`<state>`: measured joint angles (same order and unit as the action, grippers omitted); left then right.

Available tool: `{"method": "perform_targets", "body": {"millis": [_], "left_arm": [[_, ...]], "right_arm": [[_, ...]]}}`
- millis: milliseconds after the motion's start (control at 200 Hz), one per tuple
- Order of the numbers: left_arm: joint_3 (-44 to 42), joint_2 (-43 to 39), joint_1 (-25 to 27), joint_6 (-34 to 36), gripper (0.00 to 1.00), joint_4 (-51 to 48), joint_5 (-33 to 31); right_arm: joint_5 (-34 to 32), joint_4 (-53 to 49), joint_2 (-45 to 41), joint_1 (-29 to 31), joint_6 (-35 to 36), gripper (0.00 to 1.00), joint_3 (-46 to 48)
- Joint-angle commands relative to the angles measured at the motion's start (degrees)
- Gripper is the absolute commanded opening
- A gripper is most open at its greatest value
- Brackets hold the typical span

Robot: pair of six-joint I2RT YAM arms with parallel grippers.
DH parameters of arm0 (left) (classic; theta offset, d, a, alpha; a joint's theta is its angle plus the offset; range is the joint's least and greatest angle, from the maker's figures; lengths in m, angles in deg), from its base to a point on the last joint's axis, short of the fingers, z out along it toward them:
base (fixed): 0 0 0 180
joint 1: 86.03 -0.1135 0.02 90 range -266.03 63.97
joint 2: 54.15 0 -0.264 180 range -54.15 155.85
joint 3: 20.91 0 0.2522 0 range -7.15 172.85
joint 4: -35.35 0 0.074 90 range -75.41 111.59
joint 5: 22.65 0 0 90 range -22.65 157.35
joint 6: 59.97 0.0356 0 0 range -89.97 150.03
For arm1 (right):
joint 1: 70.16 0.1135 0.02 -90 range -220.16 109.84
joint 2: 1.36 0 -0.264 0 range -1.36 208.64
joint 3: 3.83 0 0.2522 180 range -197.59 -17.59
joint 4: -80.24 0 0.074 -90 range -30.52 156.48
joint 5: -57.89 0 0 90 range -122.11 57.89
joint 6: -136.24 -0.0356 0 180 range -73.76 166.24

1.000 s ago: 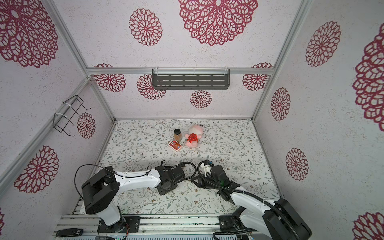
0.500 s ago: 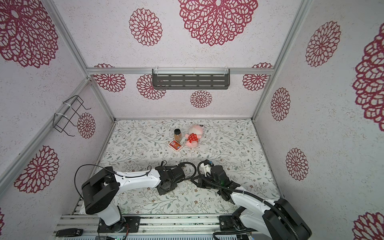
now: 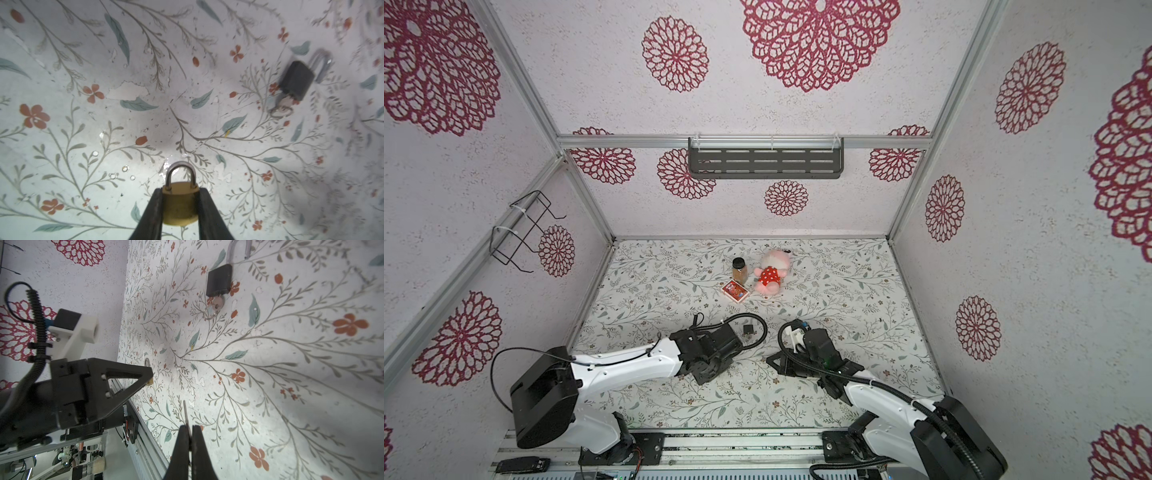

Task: Unlock with the key
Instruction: 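Close the left gripper on the brass padlock body and lift it, then bring the silver key tip into the brass padlock's keyhole with the right gripper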

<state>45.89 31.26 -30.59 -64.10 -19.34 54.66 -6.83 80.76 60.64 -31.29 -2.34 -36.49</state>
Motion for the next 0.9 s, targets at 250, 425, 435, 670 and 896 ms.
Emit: {"method": "perform_targets", "body": {"millis": [250, 425, 435, 670, 896], "left_arm": [[-3.10, -10.54, -2.35, -6.87, 0.12, 7.82, -4.44], [-3.42, -11.76, -2.40, -7.43, 0.10, 11.83, -3.82], [-3.39, -11.75, -2.52, -7.46, 0.10, 11.83, -3.83], [-3.11, -12.19, -2.08, -7.41, 0.07, 12.45, -3.90], [-2.94, -12.08, -1.89, -7.29, 0.06, 12.98, -3.64]], "right_arm": [[-15.07, 4.56, 3.08, 13.19, -2.95, 0.00, -5.94], [-19.65, 12.23, 6.32, 17.76, -5.24, 0.00, -7.26], [-19.83, 12.60, 6.48, 17.98, -5.28, 0.00, -7.40], [-26.35, 14.53, 7.43, 22.47, -6.46, 0.00, -8.63], [-27.72, 16.99, 9.04, 23.71, -8.16, 0.00, -9.29]]}}
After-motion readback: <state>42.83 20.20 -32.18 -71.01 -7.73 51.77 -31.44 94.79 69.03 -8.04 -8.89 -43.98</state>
